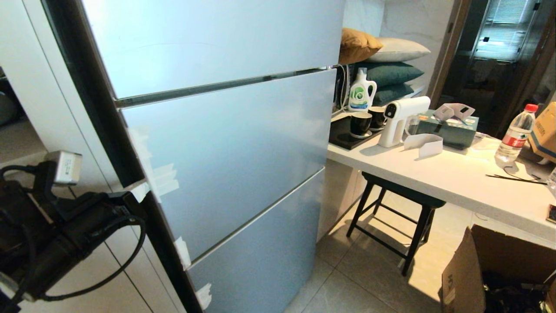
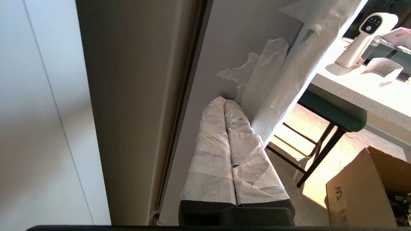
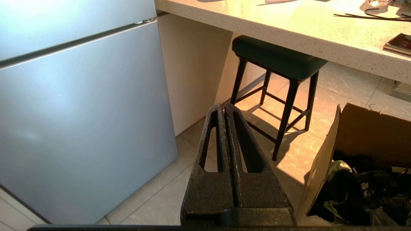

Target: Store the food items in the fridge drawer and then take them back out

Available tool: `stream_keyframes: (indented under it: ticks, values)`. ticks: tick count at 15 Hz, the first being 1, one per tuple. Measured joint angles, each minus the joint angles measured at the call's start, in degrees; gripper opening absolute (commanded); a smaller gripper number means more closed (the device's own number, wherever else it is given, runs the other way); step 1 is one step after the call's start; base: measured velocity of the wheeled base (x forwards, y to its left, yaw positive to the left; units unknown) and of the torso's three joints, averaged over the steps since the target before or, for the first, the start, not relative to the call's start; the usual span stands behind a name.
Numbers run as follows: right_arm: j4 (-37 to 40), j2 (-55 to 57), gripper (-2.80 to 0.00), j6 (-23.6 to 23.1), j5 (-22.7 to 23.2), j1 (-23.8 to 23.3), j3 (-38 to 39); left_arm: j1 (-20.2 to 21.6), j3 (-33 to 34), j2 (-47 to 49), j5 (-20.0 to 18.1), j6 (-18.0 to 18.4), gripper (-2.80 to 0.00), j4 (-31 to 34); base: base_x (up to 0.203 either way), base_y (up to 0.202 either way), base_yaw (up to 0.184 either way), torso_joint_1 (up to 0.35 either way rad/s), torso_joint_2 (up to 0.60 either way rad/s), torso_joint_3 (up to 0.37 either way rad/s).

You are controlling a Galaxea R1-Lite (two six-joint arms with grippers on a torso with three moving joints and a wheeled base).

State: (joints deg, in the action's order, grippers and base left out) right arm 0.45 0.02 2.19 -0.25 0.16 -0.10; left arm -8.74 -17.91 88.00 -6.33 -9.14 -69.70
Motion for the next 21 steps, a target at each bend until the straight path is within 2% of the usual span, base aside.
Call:
stream_keyframes:
  ticks: [6,12,21]
  values:
    - [0.01,0.00,-2.80,0.00,0.01,-0.04,0.00,-4.39,1.35,-0.29,-0.34,-0.02,-2.80,-0.68,0.000,0.000,0.000,0.000,0.00,0.000]
    - [0.00,0.00,-2.80,0.00,-0.01,0.00,0.00,-7.10,3.02,-0.70,-0.43,0.13,-2.80,-2.93,0.000,0.000,0.000,0.000,0.00,0.000]
    - [-0.01,0.00,-2.80,0.00,-0.01,0.00,0.00,-8.31,5.46,-2.56,-0.26,0.68,-2.80,-3.13,0.000,0.000,0.000,0.000,0.00,0.000]
